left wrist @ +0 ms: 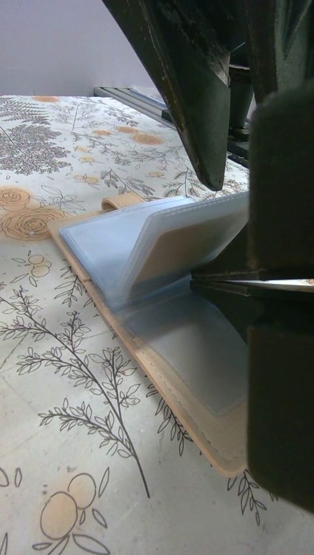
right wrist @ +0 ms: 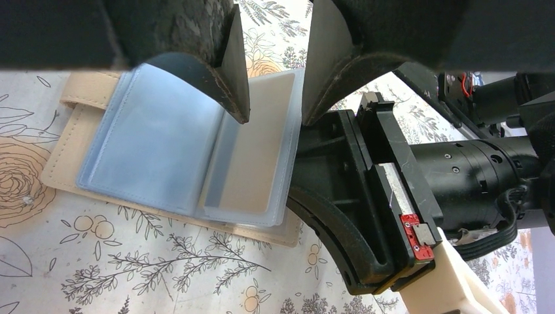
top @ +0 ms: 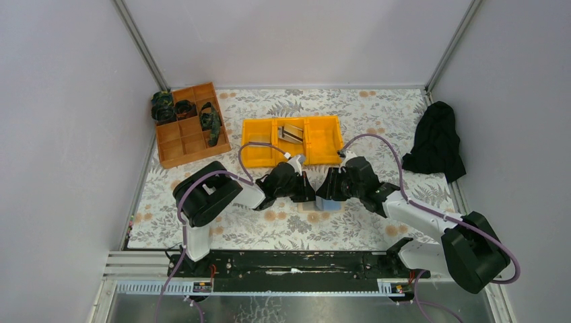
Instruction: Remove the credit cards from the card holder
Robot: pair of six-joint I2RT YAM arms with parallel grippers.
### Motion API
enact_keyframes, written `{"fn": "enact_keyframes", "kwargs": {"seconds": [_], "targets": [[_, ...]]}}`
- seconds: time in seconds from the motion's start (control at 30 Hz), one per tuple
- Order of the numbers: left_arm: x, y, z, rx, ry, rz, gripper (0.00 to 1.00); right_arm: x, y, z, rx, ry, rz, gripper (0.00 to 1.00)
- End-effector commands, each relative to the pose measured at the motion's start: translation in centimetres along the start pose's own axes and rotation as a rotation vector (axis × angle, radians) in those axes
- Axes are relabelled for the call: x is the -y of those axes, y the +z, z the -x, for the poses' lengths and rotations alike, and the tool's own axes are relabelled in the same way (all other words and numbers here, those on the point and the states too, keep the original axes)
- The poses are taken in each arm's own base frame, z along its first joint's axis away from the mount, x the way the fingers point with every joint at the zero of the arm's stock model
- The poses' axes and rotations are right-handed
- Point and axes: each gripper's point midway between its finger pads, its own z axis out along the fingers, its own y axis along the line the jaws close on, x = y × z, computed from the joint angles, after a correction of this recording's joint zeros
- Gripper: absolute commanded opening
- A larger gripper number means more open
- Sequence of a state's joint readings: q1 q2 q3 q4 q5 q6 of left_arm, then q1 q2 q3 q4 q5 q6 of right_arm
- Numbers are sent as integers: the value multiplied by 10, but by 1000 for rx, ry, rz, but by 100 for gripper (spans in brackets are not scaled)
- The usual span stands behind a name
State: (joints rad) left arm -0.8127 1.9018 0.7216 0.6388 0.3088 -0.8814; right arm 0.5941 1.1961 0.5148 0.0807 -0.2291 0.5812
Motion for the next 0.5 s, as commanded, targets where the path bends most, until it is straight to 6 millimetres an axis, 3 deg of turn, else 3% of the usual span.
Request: {"fn": "enact_keyframes", "kwargs": {"seconds": [0.0,0.47], "targets": [[-23,2,-21,-62,7,70,0,-15,2,12,27,-32,43,43],[-24,2,-22,-64,6,72,0,-8,5,9,18,-28,16,43]]}}
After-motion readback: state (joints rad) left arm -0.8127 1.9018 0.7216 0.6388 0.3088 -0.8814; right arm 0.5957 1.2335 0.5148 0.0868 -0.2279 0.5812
